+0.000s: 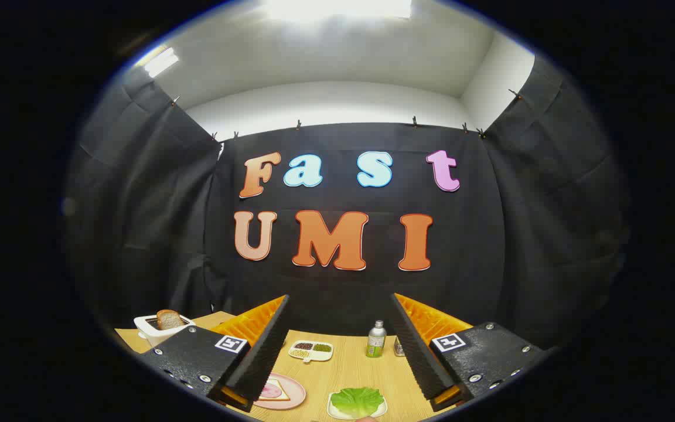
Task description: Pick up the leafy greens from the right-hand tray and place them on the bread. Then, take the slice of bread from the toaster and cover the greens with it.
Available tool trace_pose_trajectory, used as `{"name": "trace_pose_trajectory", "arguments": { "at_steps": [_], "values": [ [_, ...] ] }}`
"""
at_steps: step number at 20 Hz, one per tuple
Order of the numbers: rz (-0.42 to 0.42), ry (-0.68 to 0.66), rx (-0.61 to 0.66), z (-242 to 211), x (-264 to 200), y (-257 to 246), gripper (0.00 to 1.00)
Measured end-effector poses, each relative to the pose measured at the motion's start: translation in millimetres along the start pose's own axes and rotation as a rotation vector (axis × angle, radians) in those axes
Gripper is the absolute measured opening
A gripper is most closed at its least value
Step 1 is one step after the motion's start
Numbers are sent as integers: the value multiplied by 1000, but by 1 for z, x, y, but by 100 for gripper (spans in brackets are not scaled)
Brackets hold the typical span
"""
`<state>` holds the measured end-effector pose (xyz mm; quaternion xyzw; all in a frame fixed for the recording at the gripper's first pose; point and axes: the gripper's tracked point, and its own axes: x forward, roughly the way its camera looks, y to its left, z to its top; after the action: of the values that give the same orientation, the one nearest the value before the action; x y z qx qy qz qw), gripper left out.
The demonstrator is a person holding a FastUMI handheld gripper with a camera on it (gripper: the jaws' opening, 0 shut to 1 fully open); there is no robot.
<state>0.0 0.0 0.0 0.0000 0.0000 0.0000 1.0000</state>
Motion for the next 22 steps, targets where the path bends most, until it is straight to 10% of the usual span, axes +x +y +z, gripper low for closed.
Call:
{"name": "trace_pose_trajectory", "arguments": {
  "at_steps": [22],
  "values": [
    [50,45,14,-3,0,19,99]
  ]
}}
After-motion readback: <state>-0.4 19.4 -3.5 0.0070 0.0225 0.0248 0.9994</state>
